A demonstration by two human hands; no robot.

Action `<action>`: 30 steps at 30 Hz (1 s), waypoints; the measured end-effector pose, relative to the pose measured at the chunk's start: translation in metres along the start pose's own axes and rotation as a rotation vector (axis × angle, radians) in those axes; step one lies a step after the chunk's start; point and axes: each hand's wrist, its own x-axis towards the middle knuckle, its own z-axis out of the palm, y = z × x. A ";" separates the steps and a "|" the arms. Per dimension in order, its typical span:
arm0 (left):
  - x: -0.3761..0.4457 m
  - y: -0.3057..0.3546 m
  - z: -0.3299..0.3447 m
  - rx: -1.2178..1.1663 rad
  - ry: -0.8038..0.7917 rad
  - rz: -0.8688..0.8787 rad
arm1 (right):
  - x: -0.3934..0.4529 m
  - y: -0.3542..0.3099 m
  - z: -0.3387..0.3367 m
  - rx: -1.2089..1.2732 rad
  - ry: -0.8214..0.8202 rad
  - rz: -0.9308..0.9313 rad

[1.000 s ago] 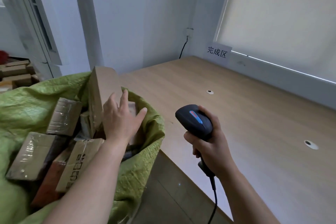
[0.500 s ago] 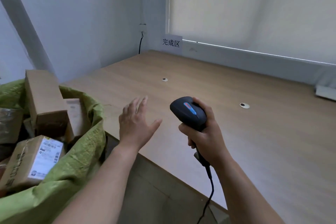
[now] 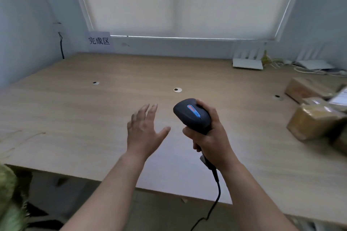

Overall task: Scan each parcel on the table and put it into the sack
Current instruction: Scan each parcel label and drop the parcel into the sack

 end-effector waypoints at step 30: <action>0.088 0.253 0.179 -0.214 -0.399 0.648 | 0.000 0.021 -0.232 -0.207 0.719 0.130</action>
